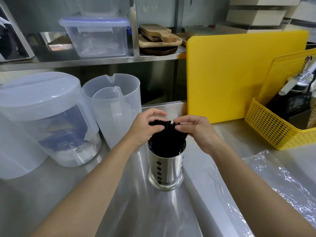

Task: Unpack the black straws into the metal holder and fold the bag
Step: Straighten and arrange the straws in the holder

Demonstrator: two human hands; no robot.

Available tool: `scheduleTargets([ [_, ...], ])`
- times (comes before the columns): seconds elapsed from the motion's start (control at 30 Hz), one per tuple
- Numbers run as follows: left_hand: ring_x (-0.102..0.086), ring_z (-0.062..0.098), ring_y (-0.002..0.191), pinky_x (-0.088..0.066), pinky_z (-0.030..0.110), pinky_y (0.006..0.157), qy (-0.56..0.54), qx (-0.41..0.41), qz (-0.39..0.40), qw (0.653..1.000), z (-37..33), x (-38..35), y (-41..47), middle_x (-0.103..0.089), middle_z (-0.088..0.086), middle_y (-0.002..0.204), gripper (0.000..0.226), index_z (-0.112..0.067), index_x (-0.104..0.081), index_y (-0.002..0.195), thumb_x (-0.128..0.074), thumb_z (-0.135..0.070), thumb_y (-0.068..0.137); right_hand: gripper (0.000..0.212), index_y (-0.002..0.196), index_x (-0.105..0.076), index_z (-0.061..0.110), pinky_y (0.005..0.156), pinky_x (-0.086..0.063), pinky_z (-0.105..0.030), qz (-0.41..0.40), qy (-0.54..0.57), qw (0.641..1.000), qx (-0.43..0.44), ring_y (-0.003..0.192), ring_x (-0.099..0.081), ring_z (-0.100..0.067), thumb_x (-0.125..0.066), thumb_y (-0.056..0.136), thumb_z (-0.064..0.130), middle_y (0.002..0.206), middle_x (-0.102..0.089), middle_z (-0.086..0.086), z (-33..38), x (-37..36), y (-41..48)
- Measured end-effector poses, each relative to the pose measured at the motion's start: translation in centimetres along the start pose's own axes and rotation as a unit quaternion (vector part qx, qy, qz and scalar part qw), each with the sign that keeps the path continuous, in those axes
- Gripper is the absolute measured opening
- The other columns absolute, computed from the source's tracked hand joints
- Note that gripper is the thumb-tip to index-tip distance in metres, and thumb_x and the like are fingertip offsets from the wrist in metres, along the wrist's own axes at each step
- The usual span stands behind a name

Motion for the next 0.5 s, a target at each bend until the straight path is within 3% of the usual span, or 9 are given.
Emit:
scheduleTargets([
  [0.13,-0.063,0.01,0.093,-0.052,0.014,0.073,-0.03,0.006,0.012,0.999,-0.21,0.01,-0.19,-0.07,-0.006,0.092,0.024,-0.023,-0.061,0.097,-0.062,-0.003,0.083,0.019,0.083,-0.071,0.013,0.07,-0.044,-0.027,0.006,0.001,1.0,0.001,0.071,-0.063,-0.017,-0.065,0.076,-0.004,0.067,-0.071,0.001,-0.24,0.14,-0.07],
  [0.2,-0.062,0.014,0.099,-0.049,0.021,0.085,-0.053,0.019,0.005,0.998,-0.22,0.1,-0.3,-0.072,-0.006,0.092,0.016,-0.025,-0.063,0.097,-0.057,-0.023,0.083,0.014,0.088,-0.071,0.009,0.071,-0.046,-0.024,0.012,0.007,1.0,0.005,0.076,-0.063,-0.016,-0.06,0.083,0.004,0.076,-0.071,-0.003,-0.19,0.15,-0.25],
  [0.3,-0.063,0.017,0.104,-0.042,0.033,0.097,-0.08,0.03,-0.002,0.996,-0.2,0.21,-0.36,-0.075,-0.004,0.095,0.033,-0.023,-0.064,0.104,-0.044,-0.039,0.083,0.029,0.096,-0.071,0.007,0.08,-0.046,-0.026,0.021,0.017,1.0,-0.008,0.086,-0.067,-0.019,-0.047,0.093,0.023,0.089,-0.073,-0.007,-0.19,0.11,-0.4],
  [0.5,-0.066,0.014,0.101,-0.041,0.033,0.099,-0.122,0.06,0.003,0.991,-0.03,-0.08,-0.39,-0.075,-0.003,0.098,0.041,-0.026,-0.061,0.108,-0.027,-0.044,0.096,0.046,0.098,-0.071,0.01,0.083,-0.045,-0.028,0.018,0.06,0.997,-0.049,0.09,-0.068,-0.018,-0.034,0.097,0.037,0.089,-0.075,-0.004,-0.24,0.11,-0.49],
])
Point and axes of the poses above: each hand's wrist, its own y-axis towards the middle knuckle, its own x-axis out of the back of the hand, z = x × y, the point moved 4 cm from there along y, towards the middle knuckle
